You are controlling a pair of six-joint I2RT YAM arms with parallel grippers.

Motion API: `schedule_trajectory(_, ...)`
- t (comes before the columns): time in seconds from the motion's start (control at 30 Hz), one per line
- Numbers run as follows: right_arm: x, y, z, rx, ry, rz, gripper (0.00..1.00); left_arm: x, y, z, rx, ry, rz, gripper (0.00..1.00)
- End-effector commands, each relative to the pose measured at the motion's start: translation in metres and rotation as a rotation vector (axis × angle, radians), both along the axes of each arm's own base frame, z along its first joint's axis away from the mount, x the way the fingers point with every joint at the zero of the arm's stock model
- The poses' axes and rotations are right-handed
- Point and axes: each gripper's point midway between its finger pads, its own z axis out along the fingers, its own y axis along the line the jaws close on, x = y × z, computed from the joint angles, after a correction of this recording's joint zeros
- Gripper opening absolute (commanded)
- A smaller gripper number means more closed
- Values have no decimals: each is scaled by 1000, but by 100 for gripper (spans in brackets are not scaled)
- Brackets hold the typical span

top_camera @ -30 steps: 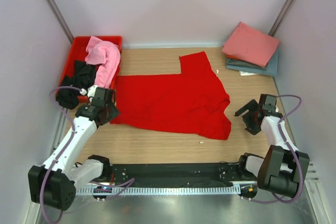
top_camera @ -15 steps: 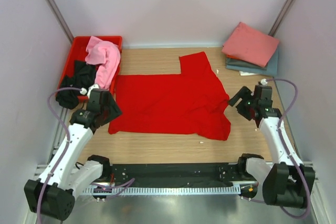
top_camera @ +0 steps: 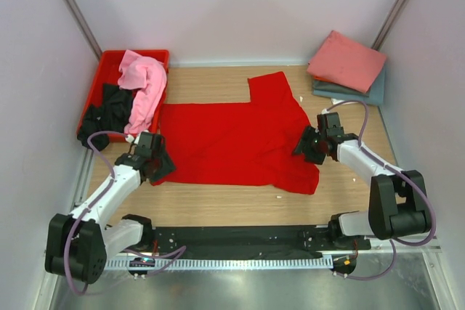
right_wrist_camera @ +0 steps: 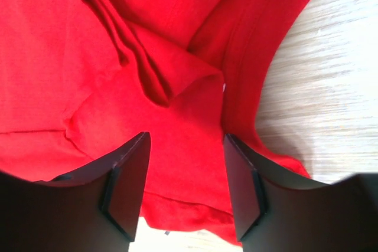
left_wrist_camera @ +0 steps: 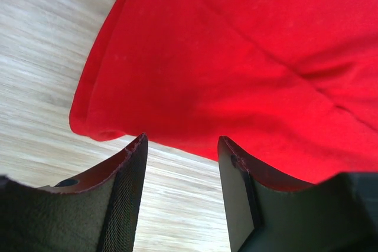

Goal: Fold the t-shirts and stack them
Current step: Fold the tshirt

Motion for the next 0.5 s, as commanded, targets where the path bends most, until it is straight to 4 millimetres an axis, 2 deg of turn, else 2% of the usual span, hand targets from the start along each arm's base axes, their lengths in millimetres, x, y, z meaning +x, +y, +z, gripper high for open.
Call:
schedule_trajectory(0.0, 8, -5, -2, -39, -35, -10, 58, 16, -2, 0, -21, -67, 25, 52)
schedule_trajectory(0.27, -8, -15, -10, -91, -6, -2, 57, 13, -1, -13, -35, -89, 52, 49)
schedule_trajectory(0.37, -19, -9, -21, -60, 15, 18, 52, 14, 0, -21, -32, -87, 66, 47)
schedule_trajectory(0.47, -19, -4, -24, -37, 12, 30, 38, 20, 3, -21, -15, -84, 87, 44)
